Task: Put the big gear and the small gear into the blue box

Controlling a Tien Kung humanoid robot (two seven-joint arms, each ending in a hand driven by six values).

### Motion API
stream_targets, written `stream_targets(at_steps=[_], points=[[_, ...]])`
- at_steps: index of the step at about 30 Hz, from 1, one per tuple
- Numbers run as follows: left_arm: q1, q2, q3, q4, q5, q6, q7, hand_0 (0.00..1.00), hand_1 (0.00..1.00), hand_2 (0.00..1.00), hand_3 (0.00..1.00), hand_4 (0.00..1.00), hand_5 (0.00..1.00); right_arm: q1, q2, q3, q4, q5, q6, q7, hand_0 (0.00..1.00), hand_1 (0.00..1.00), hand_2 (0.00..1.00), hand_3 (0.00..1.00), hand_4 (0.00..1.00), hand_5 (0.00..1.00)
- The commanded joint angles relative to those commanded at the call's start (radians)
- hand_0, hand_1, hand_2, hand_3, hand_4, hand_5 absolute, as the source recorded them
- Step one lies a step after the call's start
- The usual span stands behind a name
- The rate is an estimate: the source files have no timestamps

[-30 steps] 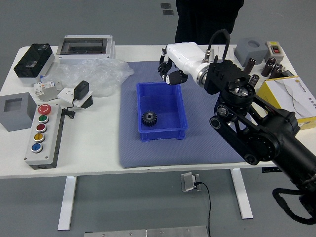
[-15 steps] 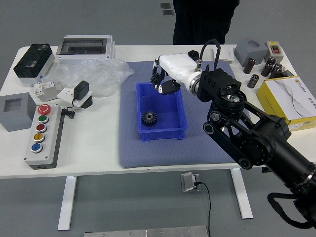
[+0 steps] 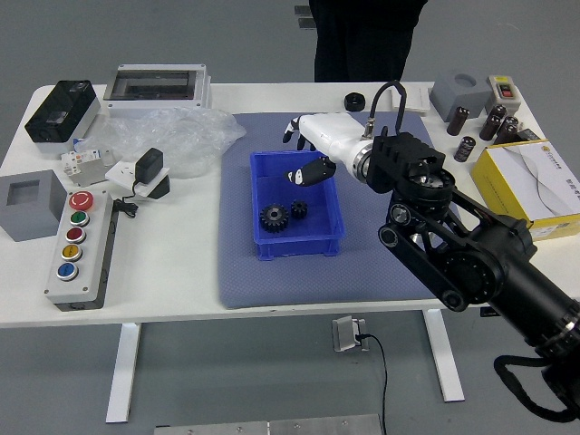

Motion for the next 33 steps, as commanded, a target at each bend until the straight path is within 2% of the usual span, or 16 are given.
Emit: stream_targets(at_steps=[5,6,11,12,17,18,21,23,24,29,30,33], points=[[0.001,0.002,-0.004,0.000,-0.003,0.002,-0.001,0.793,0.763,0.748,0.686,0.453,0.171,-0.017,-0.035,0.039,0.023,0.033,-0.016,0.005,0.752,0.655,0.711,0.825,0.804,0.359],[0.001,0.003,-0.004,0.000,-0.005,0.002,-0.001,0.794,0.763,0.747,0.686,0.452,0.171,-0.023,-0.044,0.052,0.028,0.045,-0.024,0.006,0.785,0.724,0.797,0.838,0.803,0.384],[0.002,0.005,-0.011,0.000,-0.003,0.004,-0.002,0.794,0.763,0.747,0.686,0.452,0.171,-0.069,-0.093,0.135,0.049,0.137,-0.089,0.032,0.785,0.724,0.797,0.838,0.803,0.384],[0.001,0.005,-0.012,0.000,-0.004,0.004,-0.003,0.793,0.763,0.747,0.686,0.453,0.171,-0.087,-0.105,0.160,0.052,0.169,-0.111,0.045,0.850,0.819,0.901,0.911,0.717,0.470],[-0.004,0.005,-0.018,0.000,0.000,0.005,-0.005,0.793,0.763,0.747,0.686,0.453,0.171,-0.146,-0.142,0.242,0.056,0.288,-0.162,0.084,0.850,0.819,0.901,0.911,0.717,0.470],[-0.004,0.006,-0.020,0.000,0.002,0.005,-0.005,0.793,0.763,0.748,0.686,0.453,0.173,-0.157,-0.150,0.260,0.057,0.317,-0.169,0.091,0.907,0.872,0.943,0.924,0.674,0.573],[-0.005,0.005,-0.023,0.000,0.006,0.006,-0.004,0.793,0.763,0.748,0.686,0.453,0.173,-0.186,-0.170,0.313,0.059,0.402,-0.189,0.108,0.907,0.872,0.943,0.924,0.674,0.573],[-0.005,0.005,-0.025,0.000,0.009,0.006,-0.004,0.793,0.763,0.748,0.686,0.453,0.173,-0.204,-0.182,0.351,0.060,0.461,-0.195,0.118,0.907,0.872,0.943,0.924,0.674,0.573],[-0.005,0.006,-0.025,0.000,0.010,0.006,-0.004,0.794,0.763,0.748,0.686,0.453,0.171,-0.211,-0.187,0.365,0.060,0.486,-0.196,0.121,0.934,0.892,0.964,0.948,0.655,0.678],[-0.004,0.008,-0.029,0.000,0.016,0.007,-0.004,0.794,0.763,0.748,0.686,0.453,0.171,-0.244,-0.206,0.428,0.066,0.619,-0.190,0.134,0.934,0.892,0.964,0.948,0.655,0.678],[-0.003,0.009,-0.030,0.000,0.017,0.007,-0.004,0.794,0.763,0.749,0.686,0.453,0.172,-0.250,-0.209,0.436,0.067,0.642,-0.188,0.136,0.939,0.899,0.967,0.950,0.649,0.726],[-0.003,0.010,-0.036,0.000,0.024,0.007,-0.003,0.794,0.763,0.749,0.686,0.453,0.172,-0.266,-0.219,0.457,0.072,0.714,-0.183,0.143,0.939,0.899,0.967,0.950,0.649,0.726]])
